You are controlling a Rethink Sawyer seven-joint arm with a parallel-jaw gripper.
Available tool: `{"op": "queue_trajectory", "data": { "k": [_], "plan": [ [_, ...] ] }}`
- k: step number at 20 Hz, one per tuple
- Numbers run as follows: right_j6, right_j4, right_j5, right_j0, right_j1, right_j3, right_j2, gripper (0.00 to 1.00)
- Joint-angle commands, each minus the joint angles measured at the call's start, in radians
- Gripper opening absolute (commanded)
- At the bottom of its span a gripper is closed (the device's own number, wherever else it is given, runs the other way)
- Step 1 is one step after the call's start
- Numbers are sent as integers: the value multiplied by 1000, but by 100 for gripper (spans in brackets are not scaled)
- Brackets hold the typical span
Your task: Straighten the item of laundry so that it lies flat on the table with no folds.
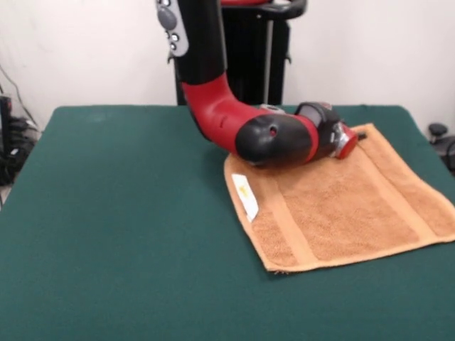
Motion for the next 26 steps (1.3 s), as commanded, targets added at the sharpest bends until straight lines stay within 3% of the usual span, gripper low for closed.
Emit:
{"op": "queue_trajectory", "data": {
  "k": [1, 8, 12, 19, 26],
  "plan": [
    [56, 93, -542, 82, 143, 85, 183, 100],
    [81, 81, -518, 99, 128, 72, 163, 100],
    [119, 23, -395, 131, 93, 25, 85, 100],
    [163, -237, -212, 225, -110, -125, -200, 100],
    [179, -402, 30, 239, -182, -352, -295, 100]
  ]
}}
